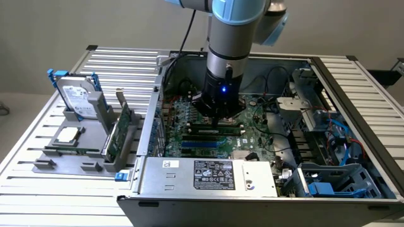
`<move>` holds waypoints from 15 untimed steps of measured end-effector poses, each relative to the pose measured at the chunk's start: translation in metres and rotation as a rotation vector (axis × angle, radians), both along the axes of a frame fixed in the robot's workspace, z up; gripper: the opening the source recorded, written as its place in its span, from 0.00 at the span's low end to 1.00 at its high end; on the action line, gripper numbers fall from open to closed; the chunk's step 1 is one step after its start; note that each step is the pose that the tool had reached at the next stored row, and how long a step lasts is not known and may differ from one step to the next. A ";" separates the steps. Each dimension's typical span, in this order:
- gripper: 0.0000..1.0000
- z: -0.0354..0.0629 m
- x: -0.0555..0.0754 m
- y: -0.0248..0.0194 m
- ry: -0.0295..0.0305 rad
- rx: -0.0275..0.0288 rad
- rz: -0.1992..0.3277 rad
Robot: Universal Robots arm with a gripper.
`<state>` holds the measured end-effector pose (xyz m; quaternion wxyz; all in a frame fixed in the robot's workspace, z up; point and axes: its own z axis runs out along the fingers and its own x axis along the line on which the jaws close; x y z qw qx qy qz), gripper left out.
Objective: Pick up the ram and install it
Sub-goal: 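Press down the ram until it locks into place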
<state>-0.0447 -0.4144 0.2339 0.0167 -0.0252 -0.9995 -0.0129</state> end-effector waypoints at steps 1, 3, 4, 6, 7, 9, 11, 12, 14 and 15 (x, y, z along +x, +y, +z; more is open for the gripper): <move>0.11 0.0043 0.000 -0.0001 0.0007 -0.0004 -0.001; 0.11 0.0101 0.001 -0.0001 0.0014 -0.0003 -0.002; 0.11 0.0111 0.002 -0.0001 0.0016 -0.0004 -0.002; 0.11 0.0120 0.007 -0.0001 0.0029 -0.0006 -0.003; 0.11 0.0124 0.011 -0.0002 0.0037 -0.0009 -0.003; 0.11 0.0124 0.017 -0.0003 0.0048 -0.0010 -0.003; 0.11 0.0124 0.021 -0.0004 0.0052 -0.0020 -0.003; 0.11 0.0124 0.023 -0.0003 0.0052 -0.0031 -0.003; 0.11 0.0124 0.026 -0.0003 0.0051 -0.0059 -0.003; 0.11 0.0124 0.027 -0.0004 0.0052 -0.0075 -0.003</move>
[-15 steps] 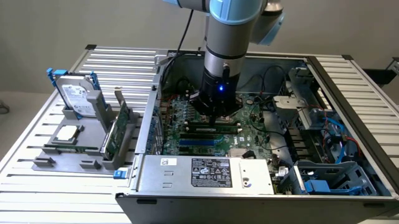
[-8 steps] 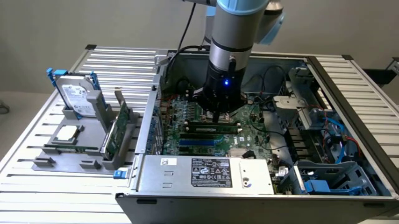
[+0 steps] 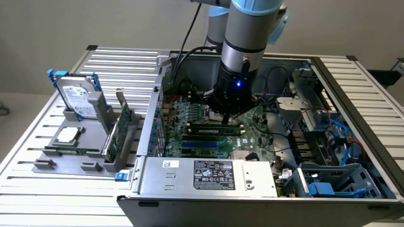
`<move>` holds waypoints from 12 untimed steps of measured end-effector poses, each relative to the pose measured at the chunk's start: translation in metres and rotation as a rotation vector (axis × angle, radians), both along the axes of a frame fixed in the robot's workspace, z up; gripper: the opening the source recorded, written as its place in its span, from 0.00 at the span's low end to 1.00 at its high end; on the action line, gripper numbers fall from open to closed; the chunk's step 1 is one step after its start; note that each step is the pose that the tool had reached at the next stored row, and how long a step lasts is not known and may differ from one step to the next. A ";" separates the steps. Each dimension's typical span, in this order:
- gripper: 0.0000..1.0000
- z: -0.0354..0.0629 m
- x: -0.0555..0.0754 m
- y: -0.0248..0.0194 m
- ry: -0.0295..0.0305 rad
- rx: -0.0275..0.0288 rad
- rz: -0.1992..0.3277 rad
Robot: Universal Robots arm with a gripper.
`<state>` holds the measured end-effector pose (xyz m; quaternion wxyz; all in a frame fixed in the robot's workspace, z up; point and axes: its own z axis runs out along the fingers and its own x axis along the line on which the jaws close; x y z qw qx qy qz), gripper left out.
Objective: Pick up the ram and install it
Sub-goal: 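Press down the ram until it locks into place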
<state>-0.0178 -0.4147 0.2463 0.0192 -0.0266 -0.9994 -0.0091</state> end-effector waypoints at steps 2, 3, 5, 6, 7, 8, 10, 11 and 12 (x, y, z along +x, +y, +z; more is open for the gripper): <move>0.11 -0.0004 0.001 0.0000 0.0000 -0.0036 0.000; 0.11 -0.0012 0.001 0.0000 0.0000 -0.0052 0.000; 0.11 -0.0040 0.001 0.0000 -0.0002 -0.0081 0.000; 0.11 -0.0057 0.001 0.0000 -0.0004 -0.0096 0.000; 0.11 -0.0073 0.001 0.0000 -0.0005 -0.0114 0.000; 0.11 -0.0092 0.001 0.0000 -0.0007 -0.0131 0.000; 0.11 -0.0123 0.001 0.0000 -0.0010 -0.0168 0.000; 0.11 -0.0137 0.001 0.0000 -0.0012 -0.0189 0.000; 0.11 -0.0149 0.001 0.0000 -0.0012 -0.0212 0.000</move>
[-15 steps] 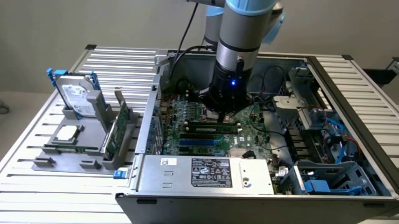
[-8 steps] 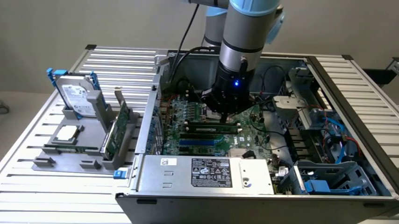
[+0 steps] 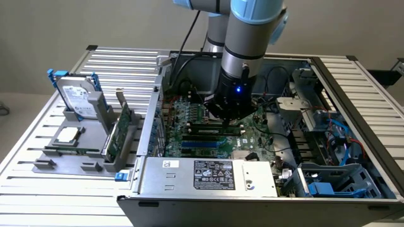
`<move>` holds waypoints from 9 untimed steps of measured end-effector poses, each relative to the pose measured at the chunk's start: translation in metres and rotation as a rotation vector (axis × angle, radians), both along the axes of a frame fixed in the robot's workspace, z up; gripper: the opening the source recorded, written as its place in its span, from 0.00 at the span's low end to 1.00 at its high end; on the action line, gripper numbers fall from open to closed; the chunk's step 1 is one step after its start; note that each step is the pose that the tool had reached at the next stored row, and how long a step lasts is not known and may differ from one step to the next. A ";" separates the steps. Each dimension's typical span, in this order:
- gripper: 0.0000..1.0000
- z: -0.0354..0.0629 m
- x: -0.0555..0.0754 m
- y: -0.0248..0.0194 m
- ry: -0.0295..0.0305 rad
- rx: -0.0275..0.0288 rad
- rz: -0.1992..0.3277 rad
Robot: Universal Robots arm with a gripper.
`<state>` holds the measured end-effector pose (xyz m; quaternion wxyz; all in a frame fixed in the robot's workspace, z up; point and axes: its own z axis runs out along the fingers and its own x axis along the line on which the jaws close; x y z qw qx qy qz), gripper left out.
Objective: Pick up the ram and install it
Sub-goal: 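Press down the ram until it locks into place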
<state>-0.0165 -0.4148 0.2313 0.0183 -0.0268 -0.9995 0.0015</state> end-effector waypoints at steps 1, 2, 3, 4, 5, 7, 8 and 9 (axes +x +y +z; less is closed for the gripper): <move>0.11 -0.0010 0.000 0.0000 0.0000 -0.0024 0.000; 0.11 -0.0017 0.000 0.0000 -0.0001 -0.0046 0.000; 0.11 -0.0025 0.000 0.0000 -0.0001 -0.0069 0.000; 0.11 -0.0031 0.000 0.0000 0.0000 -0.0092 0.000; 0.11 -0.0038 0.000 0.0000 0.0000 -0.0116 0.000; 0.11 -0.0049 0.000 -0.0001 0.0002 -0.0166 0.000; 0.11 -0.0055 0.000 0.0000 0.0000 -0.0184 0.000; 0.11 -0.0056 0.000 0.0000 0.0002 -0.0194 0.000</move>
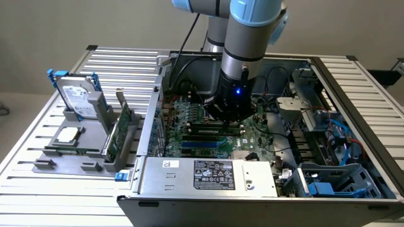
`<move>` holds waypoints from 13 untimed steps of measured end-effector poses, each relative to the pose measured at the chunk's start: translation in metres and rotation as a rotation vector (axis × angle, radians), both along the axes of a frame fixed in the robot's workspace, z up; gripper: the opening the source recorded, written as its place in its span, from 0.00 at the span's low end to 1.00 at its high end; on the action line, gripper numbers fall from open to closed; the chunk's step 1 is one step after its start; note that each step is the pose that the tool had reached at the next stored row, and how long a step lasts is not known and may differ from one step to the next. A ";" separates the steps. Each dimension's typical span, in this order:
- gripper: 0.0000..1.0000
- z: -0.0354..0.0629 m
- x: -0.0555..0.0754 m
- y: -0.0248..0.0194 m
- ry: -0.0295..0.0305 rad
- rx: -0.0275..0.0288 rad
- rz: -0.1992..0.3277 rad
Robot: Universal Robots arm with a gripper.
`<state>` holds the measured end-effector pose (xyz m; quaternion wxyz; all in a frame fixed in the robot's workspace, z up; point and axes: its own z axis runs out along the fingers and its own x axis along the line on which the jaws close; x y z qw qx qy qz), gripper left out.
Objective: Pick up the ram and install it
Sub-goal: 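Press down the ram until it locks into place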
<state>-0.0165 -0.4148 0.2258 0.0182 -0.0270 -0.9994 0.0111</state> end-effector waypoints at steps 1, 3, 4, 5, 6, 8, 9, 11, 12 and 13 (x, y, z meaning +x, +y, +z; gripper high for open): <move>0.11 0.0000 0.000 0.0000 0.0000 -0.0004 0.000; 0.11 0.0000 0.000 0.0001 -0.0002 -0.0001 0.000; 0.11 0.0012 0.000 0.0002 -0.0006 0.0009 0.000; 0.11 0.0038 0.000 0.0002 -0.0007 0.0011 0.000; 0.11 0.0074 0.000 0.0001 -0.0004 0.0002 0.000; 0.11 0.0133 0.000 0.0001 -0.0003 0.0000 0.000; 0.11 0.0153 0.000 0.0001 -0.0003 -0.0001 0.000; 0.11 0.0158 0.000 0.0001 -0.0003 0.0000 0.000; 0.11 0.0158 0.000 0.0001 -0.0003 0.0001 0.000; 0.11 0.0165 0.000 0.0000 -0.0002 -0.0003 0.000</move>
